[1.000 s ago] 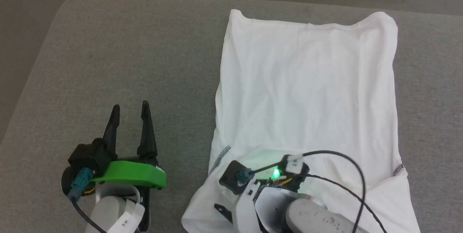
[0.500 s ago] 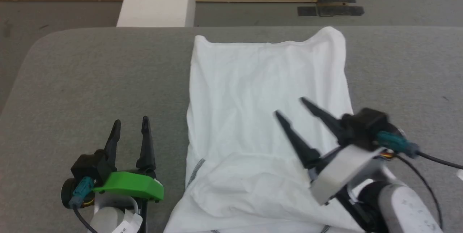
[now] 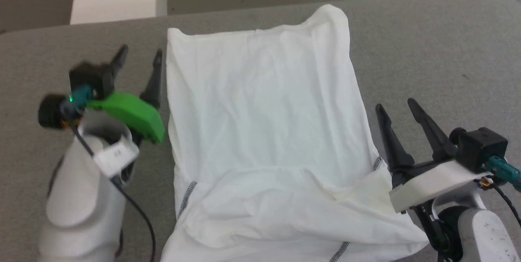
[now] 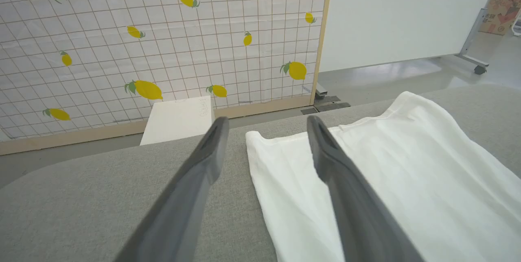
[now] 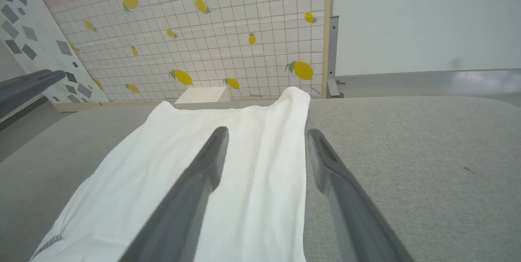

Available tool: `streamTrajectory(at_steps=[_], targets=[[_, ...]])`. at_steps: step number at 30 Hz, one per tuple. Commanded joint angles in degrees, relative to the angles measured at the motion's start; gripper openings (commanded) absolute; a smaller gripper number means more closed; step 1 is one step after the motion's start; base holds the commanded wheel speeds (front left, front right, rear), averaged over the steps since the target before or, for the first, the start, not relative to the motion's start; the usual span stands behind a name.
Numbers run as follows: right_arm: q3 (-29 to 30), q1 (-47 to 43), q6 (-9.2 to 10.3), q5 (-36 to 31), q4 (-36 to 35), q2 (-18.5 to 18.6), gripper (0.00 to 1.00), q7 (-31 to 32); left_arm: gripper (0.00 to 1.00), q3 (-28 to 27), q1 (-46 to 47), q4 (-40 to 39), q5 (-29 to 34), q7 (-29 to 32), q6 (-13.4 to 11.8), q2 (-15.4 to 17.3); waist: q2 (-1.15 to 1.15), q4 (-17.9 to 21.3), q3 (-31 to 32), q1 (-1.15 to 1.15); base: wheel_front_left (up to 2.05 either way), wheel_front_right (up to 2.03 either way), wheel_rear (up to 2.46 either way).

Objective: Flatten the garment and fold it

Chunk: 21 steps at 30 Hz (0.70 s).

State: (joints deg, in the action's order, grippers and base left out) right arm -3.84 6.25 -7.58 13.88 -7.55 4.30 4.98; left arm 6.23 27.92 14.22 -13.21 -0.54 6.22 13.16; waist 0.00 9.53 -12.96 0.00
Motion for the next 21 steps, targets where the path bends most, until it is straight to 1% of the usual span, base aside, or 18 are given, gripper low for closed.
streamTrajectory(at_steps=[1,3,7,13,17,21], targets=[[0.20,1.58,0.09,0.34,0.74,-0.38,1.00,-0.89,1.00,0.36,3.60,1.46,-0.34,1.91,0.42,1.18,0.00,3.31,-4.74,0.00,0.00,0.00,0.00],[0.23,2.57,0.09,0.67,1.60,-0.53,1.00,-1.65,1.00,0.64,7.50,3.48,-0.84,4.26,0.63,2.26,0.00,4.29,-6.45,0.00,0.00,0.00,0.00],[-0.07,5.15,0.09,1.62,3.44,-0.80,1.00,-3.25,1.00,1.56,15.90,8.49,-1.69,11.31,0.91,4.83,0.00,6.79,-10.52,0.00,0.00,0.00,0.00],[-0.64,7.98,0.09,2.95,5.61,-1.02,1.00,-5.05,1.00,1.64,24.11,13.60,-2.14,21.59,0.77,7.72,0.00,10.12,-15.21,0.00,0.00,0.00,0.00],[-0.85,8.68,0.09,3.66,6.76,-1.14,1.00,-5.88,1.00,1.53,27.10,15.61,-1.24,27.73,-1.14,9.69,0.00,11.60,-17.38,0.00,0.00,0.00,0.00],[-1.15,8.96,0.09,4.50,7.63,-1.25,1.00,-6.66,1.00,1.27,28.98,16.37,-0.58,31.94,-3.21,11.01,0.00,12.51,-19.05,0.00,0.00,0.00,0.00]])
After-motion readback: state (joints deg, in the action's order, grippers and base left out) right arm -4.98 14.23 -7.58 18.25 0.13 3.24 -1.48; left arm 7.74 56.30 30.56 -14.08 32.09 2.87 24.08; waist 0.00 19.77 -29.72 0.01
